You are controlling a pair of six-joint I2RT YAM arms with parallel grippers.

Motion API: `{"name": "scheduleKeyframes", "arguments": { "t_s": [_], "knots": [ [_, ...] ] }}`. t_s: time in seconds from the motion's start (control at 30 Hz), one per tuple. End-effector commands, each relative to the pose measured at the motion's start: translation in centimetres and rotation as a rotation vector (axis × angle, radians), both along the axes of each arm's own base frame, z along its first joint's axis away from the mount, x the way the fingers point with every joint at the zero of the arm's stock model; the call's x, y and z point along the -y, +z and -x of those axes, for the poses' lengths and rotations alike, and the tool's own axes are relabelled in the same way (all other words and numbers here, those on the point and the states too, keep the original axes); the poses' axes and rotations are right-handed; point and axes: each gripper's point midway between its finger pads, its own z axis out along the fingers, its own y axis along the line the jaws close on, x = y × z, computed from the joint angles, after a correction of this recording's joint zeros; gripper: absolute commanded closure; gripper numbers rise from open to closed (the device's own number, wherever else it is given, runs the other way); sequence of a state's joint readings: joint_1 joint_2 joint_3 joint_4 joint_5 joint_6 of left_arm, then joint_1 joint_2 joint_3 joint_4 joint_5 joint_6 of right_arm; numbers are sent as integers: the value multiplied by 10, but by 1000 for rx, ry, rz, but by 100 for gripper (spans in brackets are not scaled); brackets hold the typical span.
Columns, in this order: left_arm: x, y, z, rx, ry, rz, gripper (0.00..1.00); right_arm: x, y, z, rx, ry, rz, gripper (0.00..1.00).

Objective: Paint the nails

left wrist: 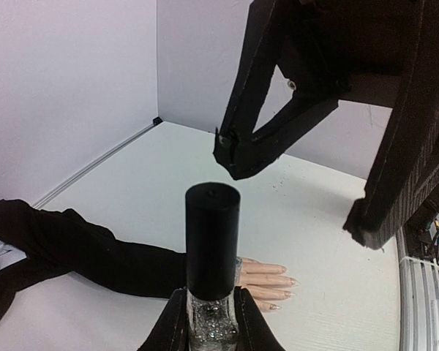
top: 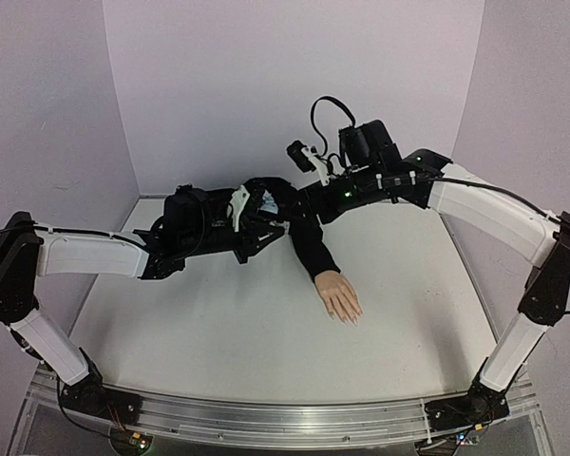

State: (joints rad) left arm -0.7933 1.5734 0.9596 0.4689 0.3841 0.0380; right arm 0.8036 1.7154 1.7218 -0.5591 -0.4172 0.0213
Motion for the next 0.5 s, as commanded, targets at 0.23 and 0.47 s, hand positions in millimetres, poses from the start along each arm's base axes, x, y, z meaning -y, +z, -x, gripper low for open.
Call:
{"name": "scheduleKeyframes", "arguments": {
  "t_s": [0.23,0.47],
  "knots": [
    [10,27,13,74,-75,28,100,-10,0,-7,-7,12,21,60],
    [12,30,15,76,-84,37,100,-18,-7,-8,-32,33,25,72]
  ]
}}
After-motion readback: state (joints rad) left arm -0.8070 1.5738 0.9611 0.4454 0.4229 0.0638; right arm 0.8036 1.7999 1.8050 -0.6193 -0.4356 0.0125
